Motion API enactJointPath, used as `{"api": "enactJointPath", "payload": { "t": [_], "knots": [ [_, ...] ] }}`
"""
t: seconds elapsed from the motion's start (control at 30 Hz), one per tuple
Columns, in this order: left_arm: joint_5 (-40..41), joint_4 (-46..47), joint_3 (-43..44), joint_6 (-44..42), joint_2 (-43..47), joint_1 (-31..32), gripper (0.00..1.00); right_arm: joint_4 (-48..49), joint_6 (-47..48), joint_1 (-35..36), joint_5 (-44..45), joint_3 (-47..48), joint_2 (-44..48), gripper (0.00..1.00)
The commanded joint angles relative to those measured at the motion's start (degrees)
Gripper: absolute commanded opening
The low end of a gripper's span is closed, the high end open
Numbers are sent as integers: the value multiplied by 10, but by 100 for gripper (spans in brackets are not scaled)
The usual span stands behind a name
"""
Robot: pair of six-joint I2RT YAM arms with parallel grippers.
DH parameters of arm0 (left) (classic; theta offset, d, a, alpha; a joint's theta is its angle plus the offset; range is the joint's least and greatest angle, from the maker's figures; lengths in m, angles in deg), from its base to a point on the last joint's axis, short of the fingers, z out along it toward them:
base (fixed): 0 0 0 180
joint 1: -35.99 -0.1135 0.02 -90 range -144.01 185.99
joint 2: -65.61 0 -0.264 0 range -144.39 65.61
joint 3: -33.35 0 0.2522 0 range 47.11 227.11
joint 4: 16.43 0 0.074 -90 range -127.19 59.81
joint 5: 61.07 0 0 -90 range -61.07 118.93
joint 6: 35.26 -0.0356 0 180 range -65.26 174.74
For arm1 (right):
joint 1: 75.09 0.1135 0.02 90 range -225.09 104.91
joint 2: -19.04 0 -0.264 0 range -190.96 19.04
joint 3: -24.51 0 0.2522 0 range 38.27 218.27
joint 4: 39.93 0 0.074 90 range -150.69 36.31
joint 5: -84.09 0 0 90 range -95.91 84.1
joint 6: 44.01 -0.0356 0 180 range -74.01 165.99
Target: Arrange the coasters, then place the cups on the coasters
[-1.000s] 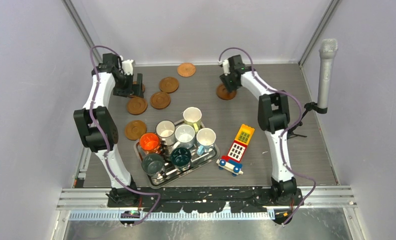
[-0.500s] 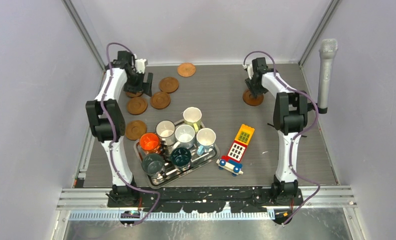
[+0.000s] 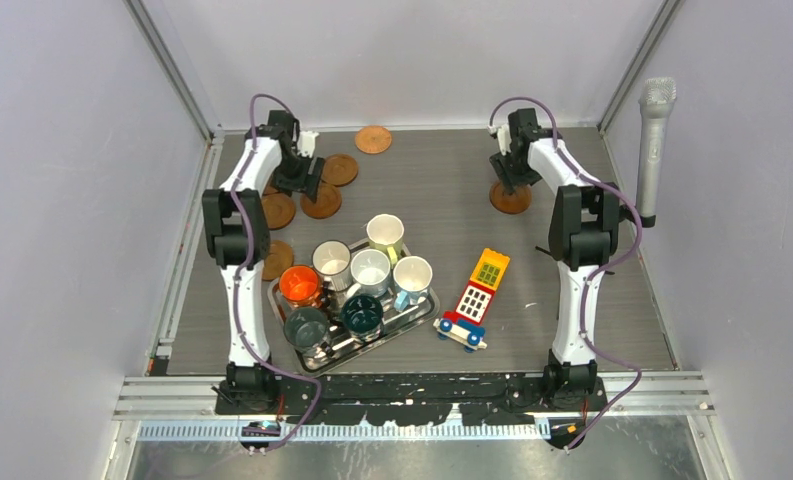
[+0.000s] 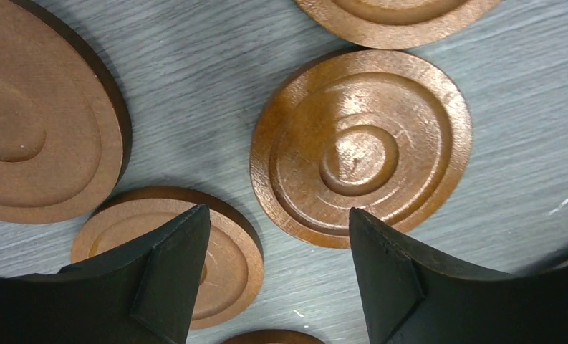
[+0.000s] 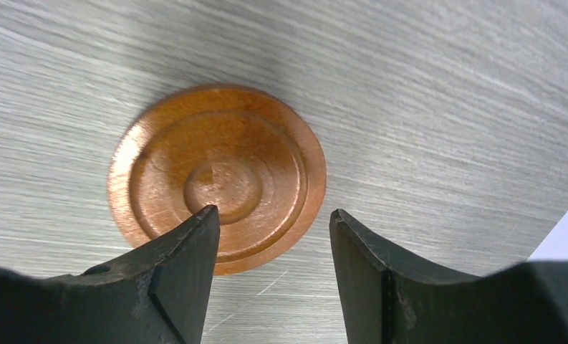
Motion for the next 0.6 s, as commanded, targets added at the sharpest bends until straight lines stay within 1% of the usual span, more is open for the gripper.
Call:
{"api": "enactJointPath", "payload": {
  "t": [0.0, 0.07, 0.17, 0.27, 0.4, 0.47, 0.57],
  "knots": [
    [11, -15, 39, -7, -19, -5, 71, -16, -17, 13, -56, 42, 45, 63],
    [6, -17, 47, -5, -29, -4, 67, -16, -26, 17, -82, 42, 59, 64],
    [-8, -25, 57, -4, -41, 3, 58, -21, -42, 21, -137, 42, 78, 64],
    [-24, -29, 59, 0, -51, 18, 51, -25, -65, 23, -172, 39, 92, 64],
    [-52, -26, 69, 36, -66, 41, 42, -31, -85, 29, -190, 30, 104, 64],
    [-62, -24, 86, 60, -79, 56, 39, -31, -89, 30, -191, 22, 108, 64],
    [-74, -18, 127, 98, -102, 82, 37, -32, -94, 32, -187, 15, 107, 64]
  ]
}}
